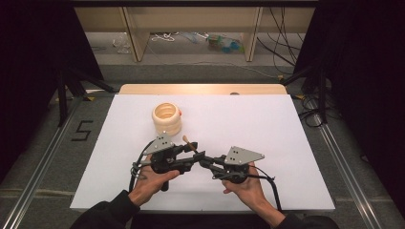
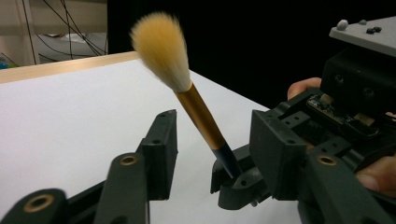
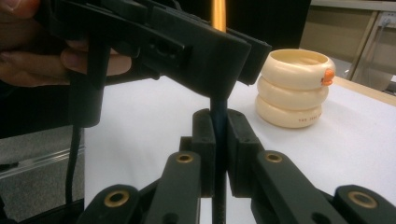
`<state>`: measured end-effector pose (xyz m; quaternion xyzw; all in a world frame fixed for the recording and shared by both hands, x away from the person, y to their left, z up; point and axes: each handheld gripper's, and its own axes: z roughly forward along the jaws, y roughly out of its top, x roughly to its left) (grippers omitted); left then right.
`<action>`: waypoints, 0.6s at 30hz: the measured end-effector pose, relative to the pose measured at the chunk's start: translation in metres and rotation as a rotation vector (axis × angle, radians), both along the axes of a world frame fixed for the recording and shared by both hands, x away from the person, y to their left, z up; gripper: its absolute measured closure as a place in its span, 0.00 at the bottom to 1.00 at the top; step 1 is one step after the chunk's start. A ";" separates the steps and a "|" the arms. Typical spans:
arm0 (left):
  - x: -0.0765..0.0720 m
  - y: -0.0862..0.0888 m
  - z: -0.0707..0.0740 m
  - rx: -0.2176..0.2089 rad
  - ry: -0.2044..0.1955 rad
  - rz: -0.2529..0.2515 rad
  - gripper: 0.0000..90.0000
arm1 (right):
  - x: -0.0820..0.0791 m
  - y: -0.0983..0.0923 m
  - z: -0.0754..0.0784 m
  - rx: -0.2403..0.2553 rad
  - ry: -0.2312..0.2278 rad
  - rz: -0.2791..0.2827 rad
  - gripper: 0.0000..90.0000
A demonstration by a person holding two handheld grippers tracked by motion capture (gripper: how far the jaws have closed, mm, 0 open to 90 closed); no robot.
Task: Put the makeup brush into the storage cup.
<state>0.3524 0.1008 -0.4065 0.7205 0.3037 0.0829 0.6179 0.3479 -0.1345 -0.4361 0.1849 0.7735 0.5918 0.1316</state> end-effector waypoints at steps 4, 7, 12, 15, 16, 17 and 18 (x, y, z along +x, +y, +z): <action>0.001 0.001 0.000 -0.011 -0.002 -0.009 0.64 | 0.000 0.000 0.001 0.003 0.002 -0.001 0.93; 0.000 0.001 0.000 -0.017 0.004 -0.003 0.66 | 0.000 0.000 0.000 0.021 -0.001 0.000 0.93; 0.000 0.001 0.001 -0.027 0.004 -0.003 0.70 | 0.001 0.000 0.000 0.027 -0.008 -0.006 0.93; 0.000 0.002 0.001 -0.029 -0.004 -0.014 0.72 | 0.000 -0.001 0.001 0.016 -0.004 -0.013 0.93; 0.000 0.001 0.000 -0.039 0.006 -0.011 0.72 | -0.001 -0.001 0.001 0.015 0.000 -0.013 0.93; -0.001 0.001 0.000 -0.045 0.015 0.000 0.73 | 0.000 -0.001 0.001 0.018 -0.004 -0.012 0.93; 0.000 0.002 0.000 -0.042 0.009 -0.004 0.74 | 0.000 -0.001 0.001 0.020 -0.004 -0.012 0.93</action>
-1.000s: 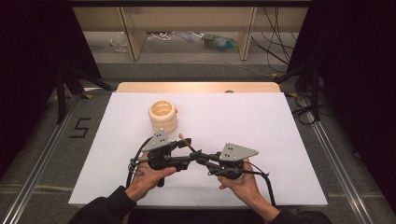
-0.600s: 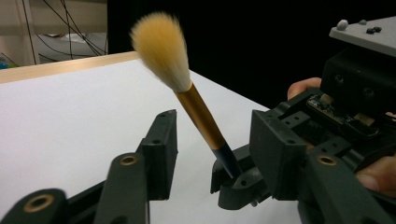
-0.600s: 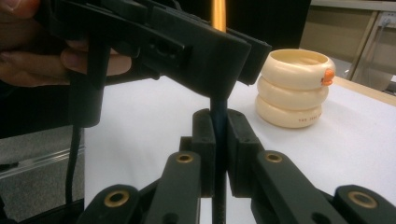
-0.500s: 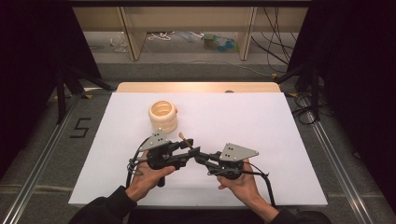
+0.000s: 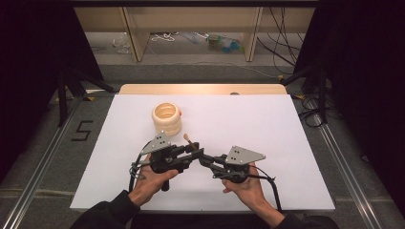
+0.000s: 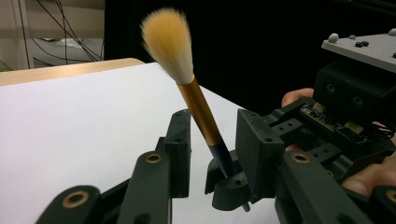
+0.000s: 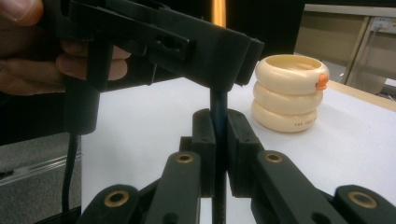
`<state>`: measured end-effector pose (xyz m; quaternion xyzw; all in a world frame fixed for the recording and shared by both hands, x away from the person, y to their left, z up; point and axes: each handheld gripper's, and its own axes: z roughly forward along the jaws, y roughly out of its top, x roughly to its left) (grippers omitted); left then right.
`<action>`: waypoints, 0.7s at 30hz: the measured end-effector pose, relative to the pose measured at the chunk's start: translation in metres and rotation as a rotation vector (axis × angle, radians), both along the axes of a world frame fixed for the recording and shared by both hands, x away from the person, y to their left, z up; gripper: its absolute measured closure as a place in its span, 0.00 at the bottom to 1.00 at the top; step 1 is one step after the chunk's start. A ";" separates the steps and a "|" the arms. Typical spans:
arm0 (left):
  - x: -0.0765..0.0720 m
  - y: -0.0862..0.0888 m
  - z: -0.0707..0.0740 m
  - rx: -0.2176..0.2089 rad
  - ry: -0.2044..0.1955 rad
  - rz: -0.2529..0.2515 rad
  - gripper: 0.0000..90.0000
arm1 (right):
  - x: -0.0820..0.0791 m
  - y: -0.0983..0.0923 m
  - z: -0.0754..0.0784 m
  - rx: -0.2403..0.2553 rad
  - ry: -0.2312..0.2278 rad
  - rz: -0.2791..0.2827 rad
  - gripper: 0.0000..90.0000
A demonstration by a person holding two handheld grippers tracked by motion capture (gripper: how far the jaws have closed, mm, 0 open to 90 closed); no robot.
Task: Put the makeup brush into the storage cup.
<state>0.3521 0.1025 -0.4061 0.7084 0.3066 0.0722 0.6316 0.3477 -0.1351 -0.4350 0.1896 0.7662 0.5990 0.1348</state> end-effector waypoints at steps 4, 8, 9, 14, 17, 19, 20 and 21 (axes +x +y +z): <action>0.000 0.000 0.000 -0.002 -0.011 -0.010 0.76 | 0.000 0.001 0.000 0.010 0.007 0.008 0.93; 0.000 0.000 0.000 -0.006 -0.010 -0.013 0.78 | -0.001 0.001 0.000 0.004 0.027 0.015 0.93; 0.000 0.000 0.000 -0.007 -0.010 -0.014 0.80 | -0.002 0.001 0.000 0.007 0.026 0.015 0.93; 0.002 0.002 -0.001 -0.040 0.011 -0.022 0.85 | -0.001 0.001 0.000 0.013 0.024 0.019 0.93; 0.001 0.002 -0.001 -0.049 0.011 -0.030 0.86 | -0.002 0.001 0.000 0.012 0.023 0.019 0.93; 0.001 0.002 0.000 -0.057 0.018 -0.033 0.88 | -0.002 0.001 0.000 0.013 0.024 0.023 0.93; 0.000 0.002 0.000 -0.063 0.028 -0.029 0.88 | 0.000 0.001 0.000 0.016 -0.009 0.015 0.93; 0.001 0.002 0.000 -0.066 0.019 -0.050 0.89 | -0.001 0.001 0.000 0.015 -0.010 0.012 0.93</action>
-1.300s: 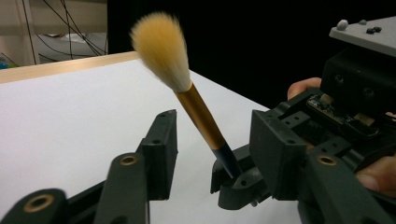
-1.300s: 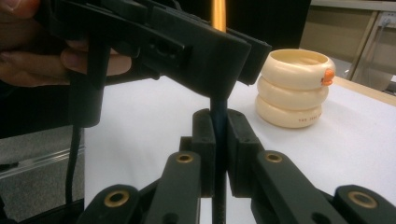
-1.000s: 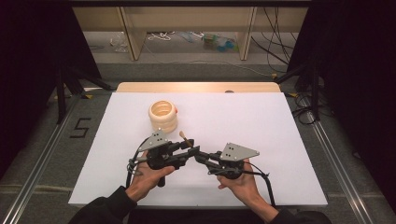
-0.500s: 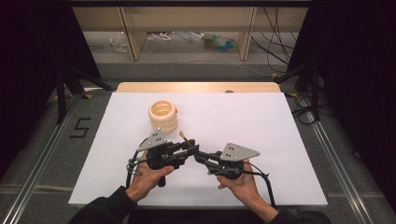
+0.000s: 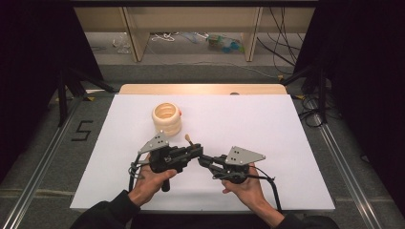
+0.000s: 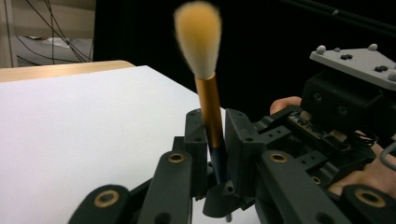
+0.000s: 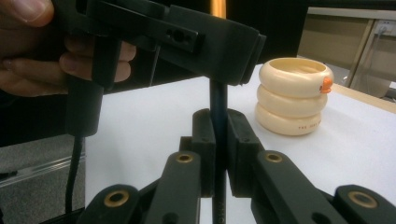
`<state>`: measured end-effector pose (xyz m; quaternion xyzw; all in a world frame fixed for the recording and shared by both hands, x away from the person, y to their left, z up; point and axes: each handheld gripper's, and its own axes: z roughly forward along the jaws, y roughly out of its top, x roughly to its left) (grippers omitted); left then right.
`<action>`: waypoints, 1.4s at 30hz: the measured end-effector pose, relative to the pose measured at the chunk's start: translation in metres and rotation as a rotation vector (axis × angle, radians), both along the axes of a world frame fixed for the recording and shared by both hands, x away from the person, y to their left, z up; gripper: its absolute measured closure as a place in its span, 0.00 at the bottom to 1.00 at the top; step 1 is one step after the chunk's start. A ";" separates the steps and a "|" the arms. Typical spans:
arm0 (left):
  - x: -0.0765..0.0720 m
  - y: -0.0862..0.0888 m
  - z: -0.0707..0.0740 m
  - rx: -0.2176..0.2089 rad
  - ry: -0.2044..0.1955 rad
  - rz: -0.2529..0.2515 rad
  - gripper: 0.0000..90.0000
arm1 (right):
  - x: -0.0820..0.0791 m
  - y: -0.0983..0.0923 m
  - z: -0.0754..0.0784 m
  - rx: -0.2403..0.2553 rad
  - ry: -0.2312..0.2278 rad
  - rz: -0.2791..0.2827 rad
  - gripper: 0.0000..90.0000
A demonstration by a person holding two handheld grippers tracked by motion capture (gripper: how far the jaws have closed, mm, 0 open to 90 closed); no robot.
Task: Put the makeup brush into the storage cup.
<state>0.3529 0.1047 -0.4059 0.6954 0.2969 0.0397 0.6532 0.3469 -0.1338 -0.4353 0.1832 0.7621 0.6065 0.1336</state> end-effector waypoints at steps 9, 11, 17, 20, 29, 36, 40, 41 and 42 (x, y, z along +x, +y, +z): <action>-0.003 0.003 0.006 -0.007 -0.035 -0.004 0.92 | 0.000 0.000 0.001 0.005 0.062 -0.008 0.65; -0.003 0.006 0.009 -0.004 -0.048 0.013 0.92 | 0.001 0.000 0.003 -0.002 0.059 -0.020 0.51; 0.002 0.016 0.011 0.025 -0.071 0.067 0.92 | 0.000 -0.002 0.004 -0.034 0.098 -0.058 0.32; 0.004 0.023 0.012 0.081 -0.111 0.121 0.92 | -0.002 -0.009 0.006 -0.051 0.113 -0.088 0.24; 0.011 0.035 0.012 0.150 -0.130 0.190 0.92 | 0.003 -0.033 0.010 -0.074 0.090 -0.167 0.18; 0.018 0.044 0.009 0.192 -0.138 0.238 0.92 | 0.002 -0.063 0.012 -0.068 0.106 -0.256 0.18; 0.020 0.047 0.008 0.192 -0.137 0.256 0.92 | 0.001 -0.071 0.011 -0.053 0.106 -0.278 0.18; 0.021 0.049 0.008 0.194 -0.134 0.262 0.92 | 0.001 -0.074 0.011 -0.062 0.097 -0.278 0.18; 0.022 0.050 0.008 0.197 -0.138 0.266 0.92 | 0.000 -0.076 0.011 -0.071 0.093 -0.301 0.18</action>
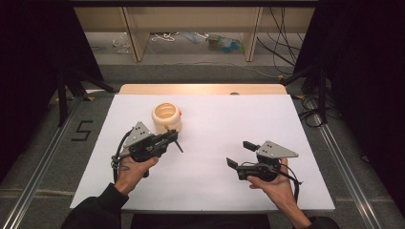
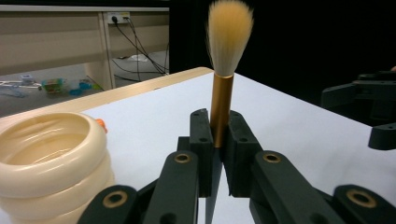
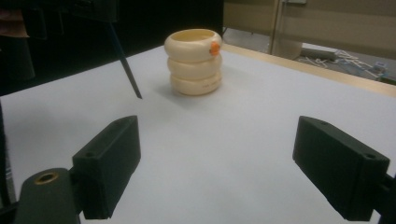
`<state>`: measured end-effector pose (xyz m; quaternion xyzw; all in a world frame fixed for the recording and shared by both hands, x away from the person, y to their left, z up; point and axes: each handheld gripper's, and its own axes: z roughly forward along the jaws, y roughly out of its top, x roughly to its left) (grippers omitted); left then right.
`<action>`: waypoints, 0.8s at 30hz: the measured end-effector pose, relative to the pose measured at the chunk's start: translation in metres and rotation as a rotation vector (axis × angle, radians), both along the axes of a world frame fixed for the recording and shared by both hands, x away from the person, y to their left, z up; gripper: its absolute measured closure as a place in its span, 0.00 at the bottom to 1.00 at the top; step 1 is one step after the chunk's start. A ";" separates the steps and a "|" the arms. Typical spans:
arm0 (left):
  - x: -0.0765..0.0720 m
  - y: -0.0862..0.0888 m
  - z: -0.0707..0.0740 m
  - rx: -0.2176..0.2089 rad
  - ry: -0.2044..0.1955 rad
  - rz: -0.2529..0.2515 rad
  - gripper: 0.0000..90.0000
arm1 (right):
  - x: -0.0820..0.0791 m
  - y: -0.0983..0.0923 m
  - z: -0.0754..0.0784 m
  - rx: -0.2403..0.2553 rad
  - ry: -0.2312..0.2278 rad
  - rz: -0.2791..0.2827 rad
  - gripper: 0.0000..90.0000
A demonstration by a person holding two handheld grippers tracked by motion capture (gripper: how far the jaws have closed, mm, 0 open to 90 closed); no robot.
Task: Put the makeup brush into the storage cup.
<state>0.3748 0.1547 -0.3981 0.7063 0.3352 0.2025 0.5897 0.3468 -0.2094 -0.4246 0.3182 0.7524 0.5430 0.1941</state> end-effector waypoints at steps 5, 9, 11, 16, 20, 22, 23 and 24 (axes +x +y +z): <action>0.003 0.006 -0.001 0.004 0.003 0.023 0.92 | -0.003 -0.007 -0.001 -0.007 -0.004 -0.018 0.18; 0.006 0.011 -0.001 0.010 -0.003 0.044 0.92 | -0.006 -0.011 -0.001 -0.013 -0.005 -0.029 0.18; 0.007 0.013 -0.002 0.006 -0.001 0.053 0.92 | -0.006 -0.012 -0.002 0.000 -0.013 -0.026 0.18; 0.009 0.017 -0.002 0.004 0.001 0.070 0.92 | -0.008 -0.015 -0.002 -0.004 -0.022 -0.029 0.18; 0.011 0.018 -0.002 0.006 0.001 0.080 0.92 | -0.012 -0.018 -0.002 -0.007 -0.007 -0.049 0.18; 0.013 0.020 -0.002 0.015 -0.004 0.083 0.92 | -0.011 -0.019 -0.002 -0.007 -0.025 -0.054 0.18; 0.013 0.020 -0.002 0.018 -0.003 0.087 0.92 | -0.013 -0.019 -0.002 -0.007 -0.006 -0.059 0.18; 0.014 0.020 -0.002 0.017 0.000 0.089 0.92 | -0.012 -0.020 -0.002 -0.013 -0.025 -0.060 0.18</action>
